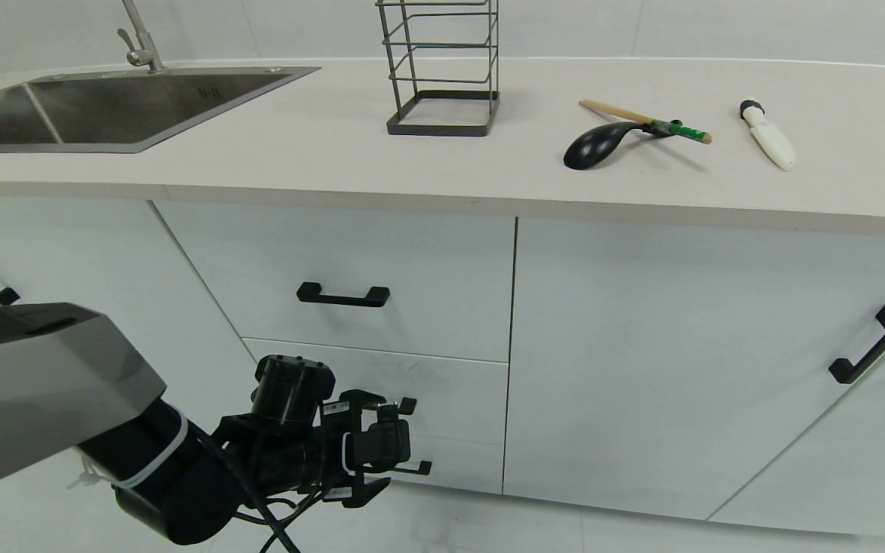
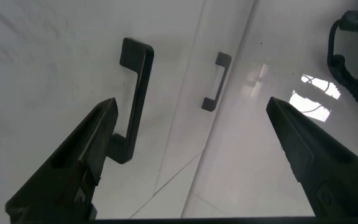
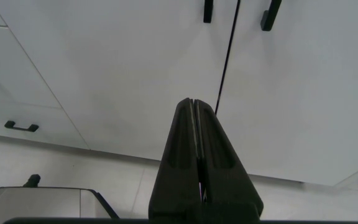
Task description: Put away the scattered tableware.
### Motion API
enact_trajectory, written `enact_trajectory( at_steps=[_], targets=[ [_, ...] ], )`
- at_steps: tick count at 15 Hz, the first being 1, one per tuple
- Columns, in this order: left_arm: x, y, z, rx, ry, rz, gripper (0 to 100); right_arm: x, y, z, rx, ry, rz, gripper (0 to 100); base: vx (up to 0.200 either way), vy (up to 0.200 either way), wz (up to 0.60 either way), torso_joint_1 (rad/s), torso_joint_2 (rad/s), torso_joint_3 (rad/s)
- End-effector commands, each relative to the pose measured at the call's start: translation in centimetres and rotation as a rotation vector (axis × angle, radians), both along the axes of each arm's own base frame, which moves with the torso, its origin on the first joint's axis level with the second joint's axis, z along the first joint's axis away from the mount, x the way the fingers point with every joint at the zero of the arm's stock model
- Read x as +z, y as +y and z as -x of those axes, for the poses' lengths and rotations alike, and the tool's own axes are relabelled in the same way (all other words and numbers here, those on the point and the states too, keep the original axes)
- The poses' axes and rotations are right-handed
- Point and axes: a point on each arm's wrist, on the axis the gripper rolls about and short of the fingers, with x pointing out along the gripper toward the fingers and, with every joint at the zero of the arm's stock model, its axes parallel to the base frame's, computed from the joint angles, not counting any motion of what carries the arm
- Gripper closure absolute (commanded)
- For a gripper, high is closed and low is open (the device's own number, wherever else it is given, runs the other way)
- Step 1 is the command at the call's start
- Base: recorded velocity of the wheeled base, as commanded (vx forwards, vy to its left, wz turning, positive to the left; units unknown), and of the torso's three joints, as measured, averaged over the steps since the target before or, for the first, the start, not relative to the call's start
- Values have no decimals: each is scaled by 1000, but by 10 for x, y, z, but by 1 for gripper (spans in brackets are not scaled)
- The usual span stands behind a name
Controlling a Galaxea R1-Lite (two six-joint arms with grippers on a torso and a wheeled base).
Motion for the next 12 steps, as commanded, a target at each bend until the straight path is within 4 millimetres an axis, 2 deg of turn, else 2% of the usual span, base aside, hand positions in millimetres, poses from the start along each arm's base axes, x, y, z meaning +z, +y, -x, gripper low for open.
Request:
enact_trajectory(
  at_steps=[1, 12],
  targets=[
    [-7, -1, -3, 0, 17, -7, 0, 0, 0, 0, 1, 1, 0, 100, 0, 0, 0, 0, 0, 0],
    [-19, 3, -22, 29, 17, -7, 0, 0, 0, 0, 1, 1, 0, 100, 0, 0, 0, 0, 0, 0]
  ],
)
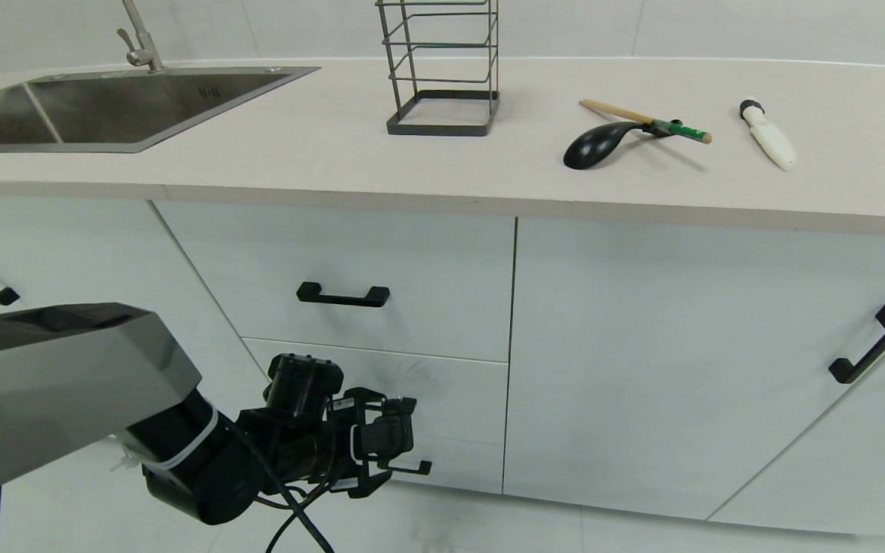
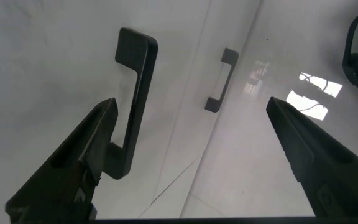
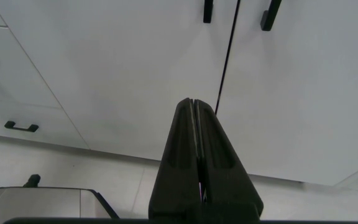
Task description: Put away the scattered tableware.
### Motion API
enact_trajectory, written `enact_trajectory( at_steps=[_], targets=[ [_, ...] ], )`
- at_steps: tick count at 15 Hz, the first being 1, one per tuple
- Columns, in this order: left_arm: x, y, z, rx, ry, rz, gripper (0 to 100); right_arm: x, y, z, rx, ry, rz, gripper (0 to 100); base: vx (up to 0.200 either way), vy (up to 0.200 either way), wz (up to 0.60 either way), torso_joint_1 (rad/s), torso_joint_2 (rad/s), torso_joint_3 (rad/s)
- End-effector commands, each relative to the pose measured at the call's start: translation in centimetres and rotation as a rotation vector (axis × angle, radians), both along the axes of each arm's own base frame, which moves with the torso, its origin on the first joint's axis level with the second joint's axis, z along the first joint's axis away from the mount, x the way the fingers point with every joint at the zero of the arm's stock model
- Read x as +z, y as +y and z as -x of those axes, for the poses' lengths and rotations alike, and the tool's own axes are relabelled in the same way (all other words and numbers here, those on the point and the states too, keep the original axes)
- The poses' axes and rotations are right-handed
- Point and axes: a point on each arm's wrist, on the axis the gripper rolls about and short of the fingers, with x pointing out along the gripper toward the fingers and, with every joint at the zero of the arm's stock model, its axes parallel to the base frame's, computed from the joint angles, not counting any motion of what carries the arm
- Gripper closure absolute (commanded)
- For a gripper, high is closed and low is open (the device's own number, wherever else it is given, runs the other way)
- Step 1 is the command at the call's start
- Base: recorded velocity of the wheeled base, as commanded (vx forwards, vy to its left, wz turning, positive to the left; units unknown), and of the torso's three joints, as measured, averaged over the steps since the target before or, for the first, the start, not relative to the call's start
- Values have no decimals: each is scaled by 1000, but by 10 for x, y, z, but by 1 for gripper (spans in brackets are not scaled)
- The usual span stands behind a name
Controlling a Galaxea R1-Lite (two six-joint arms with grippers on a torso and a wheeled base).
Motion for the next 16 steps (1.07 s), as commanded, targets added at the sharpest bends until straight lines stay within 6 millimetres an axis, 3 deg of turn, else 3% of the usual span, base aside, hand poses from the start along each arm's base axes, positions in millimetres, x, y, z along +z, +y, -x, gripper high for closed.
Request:
enact_trajectory(
  at_steps=[1, 8, 12, 16],
  targets=[
    [-4, 0, -4, 1, 4, -3, 0, 0, 0, 0, 0, 1, 0, 100, 0, 0, 0, 0, 0, 0],
    [-17, -3, -10, -2, 26, -9, 0, 0, 0, 0, 0, 1, 2, 100, 0, 0, 0, 0, 0, 0],
    [-27, 1, 3, -15, 92, -17, 0, 0, 0, 0, 0, 1, 0, 100, 0, 0, 0, 0, 0, 0],
    [-23, 3, 6, -9, 91, -12, 0, 0, 0, 0, 0, 1, 0, 100, 0, 0, 0, 0, 0, 0]
  ],
)
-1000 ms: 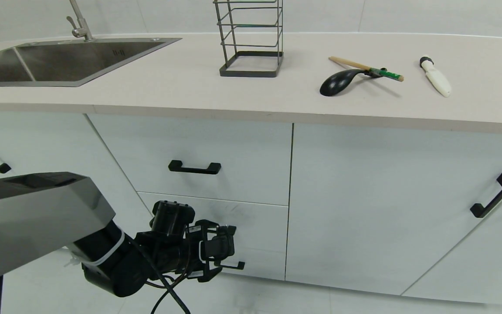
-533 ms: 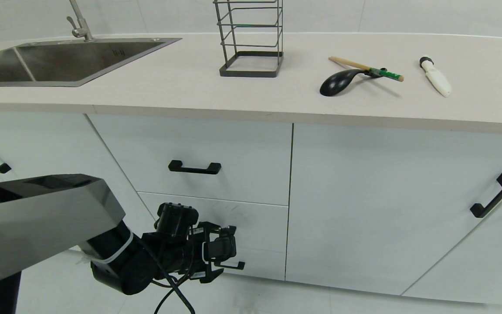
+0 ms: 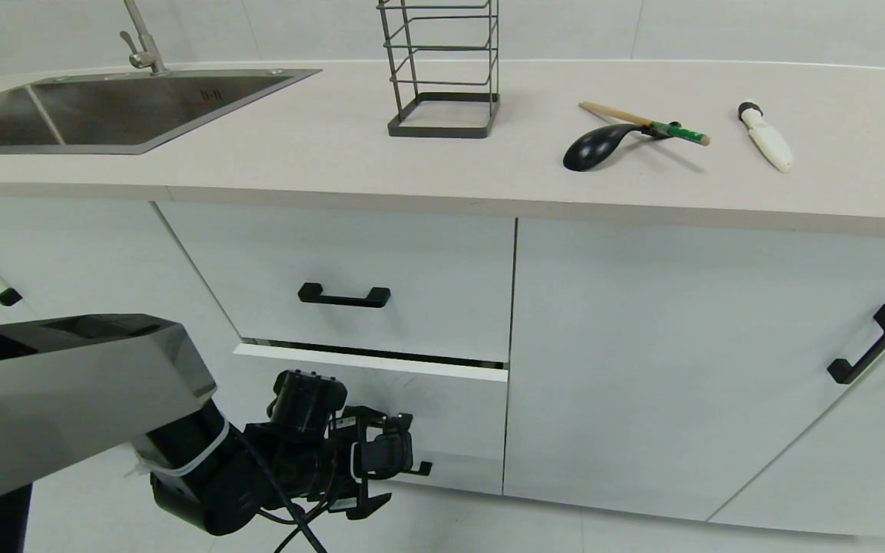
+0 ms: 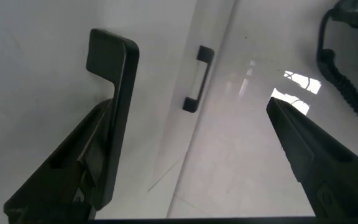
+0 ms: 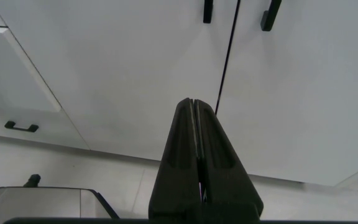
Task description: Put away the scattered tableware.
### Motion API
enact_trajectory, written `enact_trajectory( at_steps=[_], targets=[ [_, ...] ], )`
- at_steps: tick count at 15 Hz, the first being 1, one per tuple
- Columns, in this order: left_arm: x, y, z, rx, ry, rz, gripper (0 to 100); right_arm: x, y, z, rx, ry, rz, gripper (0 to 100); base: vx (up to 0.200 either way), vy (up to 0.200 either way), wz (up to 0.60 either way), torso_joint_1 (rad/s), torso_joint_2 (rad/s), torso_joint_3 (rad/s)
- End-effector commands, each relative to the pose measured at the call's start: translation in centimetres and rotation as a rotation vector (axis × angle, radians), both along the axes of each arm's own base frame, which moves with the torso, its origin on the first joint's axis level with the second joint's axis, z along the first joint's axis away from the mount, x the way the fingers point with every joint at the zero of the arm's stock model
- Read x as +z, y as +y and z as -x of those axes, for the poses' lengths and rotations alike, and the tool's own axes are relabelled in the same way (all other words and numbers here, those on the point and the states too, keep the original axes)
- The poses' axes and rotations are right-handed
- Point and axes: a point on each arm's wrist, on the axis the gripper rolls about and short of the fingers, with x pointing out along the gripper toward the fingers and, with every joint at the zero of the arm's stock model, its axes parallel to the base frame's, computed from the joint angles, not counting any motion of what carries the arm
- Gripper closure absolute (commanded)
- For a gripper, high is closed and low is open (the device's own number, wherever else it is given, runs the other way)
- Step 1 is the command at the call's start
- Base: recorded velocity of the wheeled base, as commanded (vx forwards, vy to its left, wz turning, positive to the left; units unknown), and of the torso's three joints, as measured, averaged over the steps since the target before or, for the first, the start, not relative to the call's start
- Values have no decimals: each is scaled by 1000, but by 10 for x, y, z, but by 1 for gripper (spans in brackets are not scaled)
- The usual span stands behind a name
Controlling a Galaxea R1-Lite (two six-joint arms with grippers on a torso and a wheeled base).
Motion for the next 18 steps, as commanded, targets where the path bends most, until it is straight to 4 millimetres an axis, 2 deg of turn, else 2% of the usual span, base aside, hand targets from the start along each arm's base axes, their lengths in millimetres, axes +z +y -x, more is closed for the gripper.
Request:
enact_trajectory(
  at_steps=[1, 5, 9, 13, 18],
  targets=[
    [1, 0, -1, 3, -7, 2, 0, 0, 0, 0, 0, 1, 0, 100, 0, 0, 0, 0, 0, 0],
    [5, 0, 0, 3, -15, 5, 0, 0, 0, 0, 0, 1, 0, 100, 0, 0, 0, 0, 0, 0],
    [19, 2, 6, -1, -42, 21, 0, 0, 0, 0, 0, 1, 0, 100, 0, 0, 0, 0, 0, 0],
    [45, 10, 33, -9, -79, 33, 0, 0, 0, 0, 0, 1, 2, 100, 0, 0, 0, 0, 0, 0],
    [97, 17, 88, -59, -214, 90, 0, 0, 0, 0, 0, 1, 0, 100, 0, 0, 0, 0, 0, 0]
  ],
)
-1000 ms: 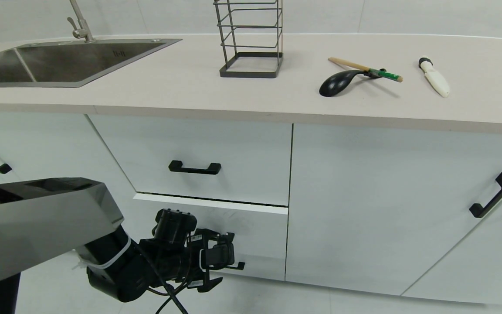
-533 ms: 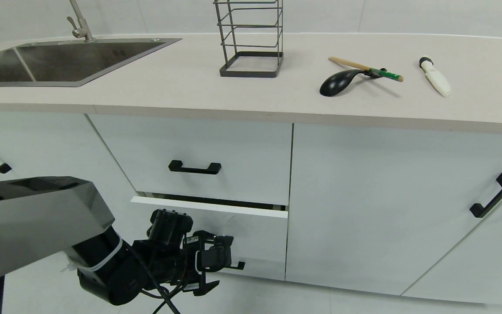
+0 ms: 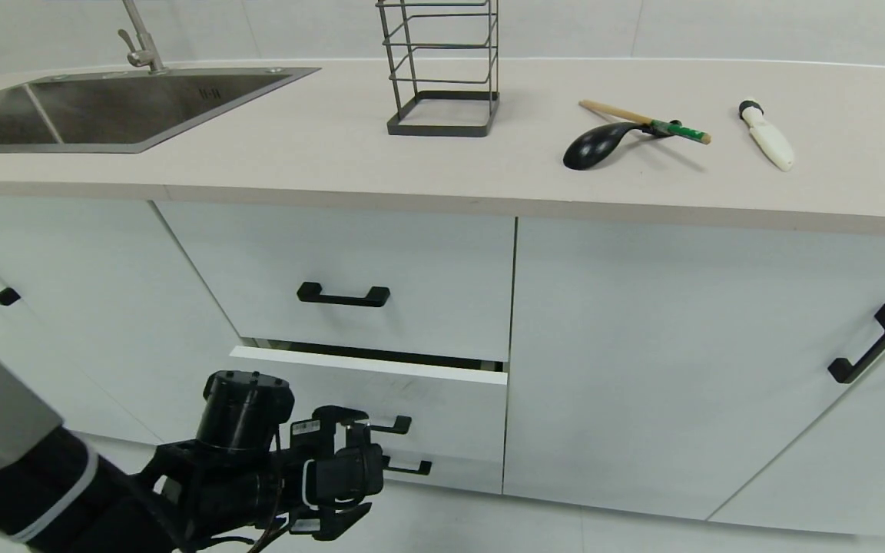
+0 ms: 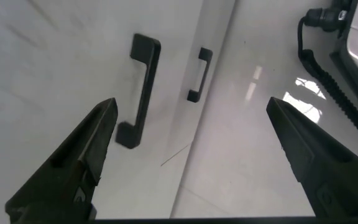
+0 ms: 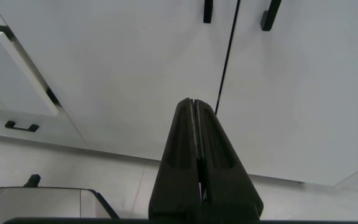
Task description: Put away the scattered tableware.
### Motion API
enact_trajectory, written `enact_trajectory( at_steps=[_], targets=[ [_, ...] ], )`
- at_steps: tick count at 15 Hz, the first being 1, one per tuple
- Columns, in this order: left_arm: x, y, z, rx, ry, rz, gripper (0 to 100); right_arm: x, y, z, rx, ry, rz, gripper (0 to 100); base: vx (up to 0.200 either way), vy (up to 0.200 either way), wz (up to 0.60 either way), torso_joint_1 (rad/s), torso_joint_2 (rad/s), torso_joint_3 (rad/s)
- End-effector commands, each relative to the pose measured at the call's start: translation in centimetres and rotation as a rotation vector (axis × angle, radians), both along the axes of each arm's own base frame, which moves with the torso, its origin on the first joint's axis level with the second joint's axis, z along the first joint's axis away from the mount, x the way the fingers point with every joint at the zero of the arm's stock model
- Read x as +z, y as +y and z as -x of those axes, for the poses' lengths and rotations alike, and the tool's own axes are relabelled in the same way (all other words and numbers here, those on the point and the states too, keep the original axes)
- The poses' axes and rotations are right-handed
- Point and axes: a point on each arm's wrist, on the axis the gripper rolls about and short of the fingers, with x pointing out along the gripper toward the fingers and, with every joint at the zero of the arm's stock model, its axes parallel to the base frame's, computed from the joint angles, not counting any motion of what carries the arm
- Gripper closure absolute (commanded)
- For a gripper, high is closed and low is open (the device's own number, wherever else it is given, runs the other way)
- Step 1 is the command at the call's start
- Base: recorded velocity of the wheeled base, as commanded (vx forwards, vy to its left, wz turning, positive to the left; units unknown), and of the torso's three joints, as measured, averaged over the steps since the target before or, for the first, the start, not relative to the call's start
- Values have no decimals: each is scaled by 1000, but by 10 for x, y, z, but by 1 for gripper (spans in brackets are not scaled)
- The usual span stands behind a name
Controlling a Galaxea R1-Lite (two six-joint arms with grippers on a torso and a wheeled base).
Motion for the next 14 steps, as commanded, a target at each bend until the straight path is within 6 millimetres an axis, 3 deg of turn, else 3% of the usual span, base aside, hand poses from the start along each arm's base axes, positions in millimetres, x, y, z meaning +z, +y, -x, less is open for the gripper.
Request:
enact_trajectory(
  at_steps=[1, 3, 9, 14],
  targets=[
    [34, 7, 29, -16, -103, 48, 0, 0, 0, 0, 1, 1, 0, 100, 0, 0, 0, 0, 0, 0],
    [47, 10, 37, 8, -107, 79, 0, 0, 0, 0, 1, 1, 0, 100, 0, 0, 0, 0, 0, 0],
    [85, -11, -11, 0, -81, 61, 0, 0, 0, 0, 1, 1, 0, 100, 0, 0, 0, 0, 0, 0],
    [62, -22, -42, 8, -15, 32, 0, 0, 0, 0, 1, 1, 0, 100, 0, 0, 0, 0, 0, 0]
  ],
)
